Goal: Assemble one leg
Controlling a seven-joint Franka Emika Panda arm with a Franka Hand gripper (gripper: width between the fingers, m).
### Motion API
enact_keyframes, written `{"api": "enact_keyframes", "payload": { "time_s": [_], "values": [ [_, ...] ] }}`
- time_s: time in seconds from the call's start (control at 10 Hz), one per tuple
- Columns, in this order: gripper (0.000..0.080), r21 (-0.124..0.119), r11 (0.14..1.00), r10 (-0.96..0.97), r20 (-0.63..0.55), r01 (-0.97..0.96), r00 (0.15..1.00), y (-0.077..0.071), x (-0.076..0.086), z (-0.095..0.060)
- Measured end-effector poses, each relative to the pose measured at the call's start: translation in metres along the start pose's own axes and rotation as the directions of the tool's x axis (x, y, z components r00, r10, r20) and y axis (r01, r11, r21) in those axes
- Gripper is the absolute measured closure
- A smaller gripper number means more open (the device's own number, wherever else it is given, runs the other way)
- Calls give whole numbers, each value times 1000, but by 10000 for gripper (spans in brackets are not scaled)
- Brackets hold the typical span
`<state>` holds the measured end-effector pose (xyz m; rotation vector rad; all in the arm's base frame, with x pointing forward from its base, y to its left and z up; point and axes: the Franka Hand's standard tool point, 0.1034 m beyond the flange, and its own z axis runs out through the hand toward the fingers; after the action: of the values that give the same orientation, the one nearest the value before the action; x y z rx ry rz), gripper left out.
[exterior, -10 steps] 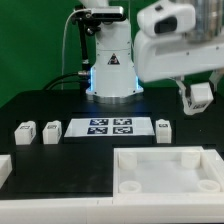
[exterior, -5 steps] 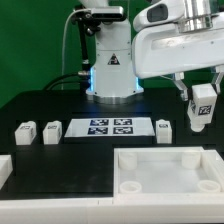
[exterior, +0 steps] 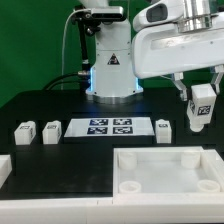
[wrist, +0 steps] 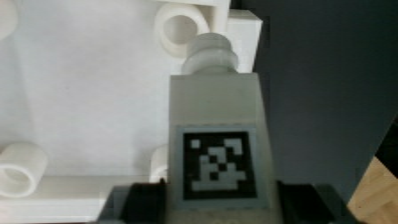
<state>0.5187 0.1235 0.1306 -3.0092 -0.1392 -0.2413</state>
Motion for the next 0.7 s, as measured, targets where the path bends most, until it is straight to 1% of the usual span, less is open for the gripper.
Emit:
{"api": "enact_keyframes", "payload": {
  "time_s": [0.4, 0.5, 0.6, 0.7],
  "values": [
    [506, 0, 1000, 0, 0, 0, 1000, 0, 0, 0],
    [506, -3, 1000, -30, -137, 29, 990, 3, 20, -6],
    [506, -13, 998, -63, -136, 62, 989, 11, 30, -12],
    [506, -25, 996, -93, -191, 90, 977, 19, 53, -24]
  ]
}}
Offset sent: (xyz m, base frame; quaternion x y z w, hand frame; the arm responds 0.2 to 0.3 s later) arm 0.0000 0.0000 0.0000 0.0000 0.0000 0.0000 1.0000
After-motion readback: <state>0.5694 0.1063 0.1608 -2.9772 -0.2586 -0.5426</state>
